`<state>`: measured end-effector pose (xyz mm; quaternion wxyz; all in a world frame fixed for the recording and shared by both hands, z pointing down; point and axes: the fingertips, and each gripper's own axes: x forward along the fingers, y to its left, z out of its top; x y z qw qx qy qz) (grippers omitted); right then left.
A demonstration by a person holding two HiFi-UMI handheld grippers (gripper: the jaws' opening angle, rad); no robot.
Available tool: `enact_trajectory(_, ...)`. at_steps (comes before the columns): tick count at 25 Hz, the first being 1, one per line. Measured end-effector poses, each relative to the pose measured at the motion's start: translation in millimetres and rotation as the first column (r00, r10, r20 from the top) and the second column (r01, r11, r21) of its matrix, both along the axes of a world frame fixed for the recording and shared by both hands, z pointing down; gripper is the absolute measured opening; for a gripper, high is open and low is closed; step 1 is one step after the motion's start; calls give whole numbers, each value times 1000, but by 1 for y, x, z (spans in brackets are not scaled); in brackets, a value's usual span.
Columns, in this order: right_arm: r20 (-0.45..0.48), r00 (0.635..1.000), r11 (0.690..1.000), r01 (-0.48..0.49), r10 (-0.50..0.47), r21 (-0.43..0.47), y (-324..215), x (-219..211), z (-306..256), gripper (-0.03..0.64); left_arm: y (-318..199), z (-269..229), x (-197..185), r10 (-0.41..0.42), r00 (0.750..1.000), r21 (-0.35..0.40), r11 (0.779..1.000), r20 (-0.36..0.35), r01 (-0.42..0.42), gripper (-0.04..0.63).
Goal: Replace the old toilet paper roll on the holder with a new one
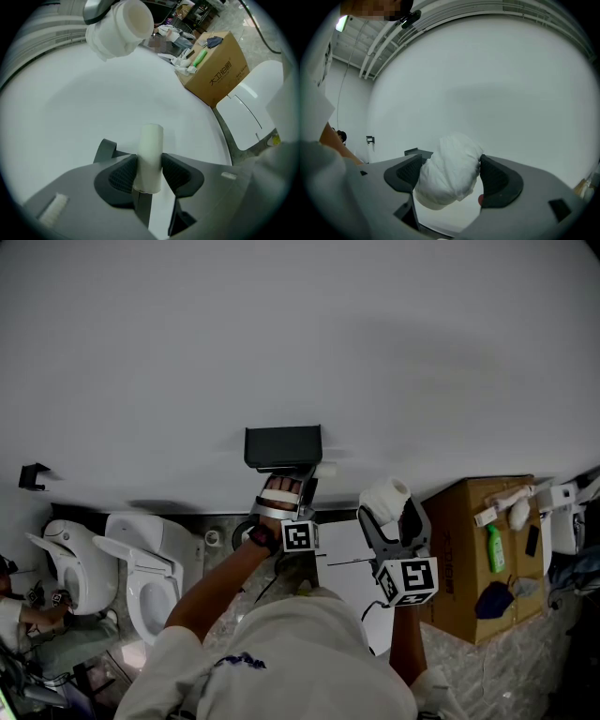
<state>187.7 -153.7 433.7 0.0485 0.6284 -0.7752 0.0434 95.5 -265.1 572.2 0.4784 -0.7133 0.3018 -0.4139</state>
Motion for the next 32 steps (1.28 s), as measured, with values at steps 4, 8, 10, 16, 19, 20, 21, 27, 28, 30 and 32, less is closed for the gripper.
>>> enact_trajectory(4,0,1000,1000,-10,10,-1,1,4,0,388,2,3,5,9,1000,-4,1000,-1,-9,175)
enact_trajectory(8,-1,1000,1000,-22,22,-4,1,7,0,388,3,8,10,20,1000,-9,1000,-1,-20,175)
enact_trajectory(10,-1,1000,1000,-26,26,-7,2,8,1,388,4,7,13,23,1000,-6,1000,-5,-23,175)
enact_trajectory(16,-2,999,999,-35,35,-9,4,12,2,388,10,2,27,44,999,-12,999,-22,-44,175)
enact_trajectory(19,-2,999,999,-40,40,-11,5,13,2,388,12,-1,30,47,998,-14,999,-33,-47,175)
enact_trajectory(20,-3,999,999,-41,41,-12,5,14,2,388,13,-3,30,47,998,-16,999,-41,-48,175)
enact_trajectory(21,-3,999,999,-43,43,-12,5,14,2,388,14,-4,30,47,998,-18,999,-50,-48,175)
enact_trajectory(27,-4,999,999,-42,42,-16,4,15,3,388,26,-5,35,64,994,-41,997,-83,-68,173)
enact_trajectory(28,-4,999,999,-41,41,-15,4,14,3,388,27,-4,37,70,994,-41,996,-83,-73,173)
enact_trajectory(30,-5,999,999,-39,39,-13,3,14,2,388,30,-4,41,70,993,-42,996,-95,-74,173)
enact_trajectory(32,-8,999,999,-39,39,-13,3,14,2,388,32,-11,41,64,990,-43,997,-129,-70,173)
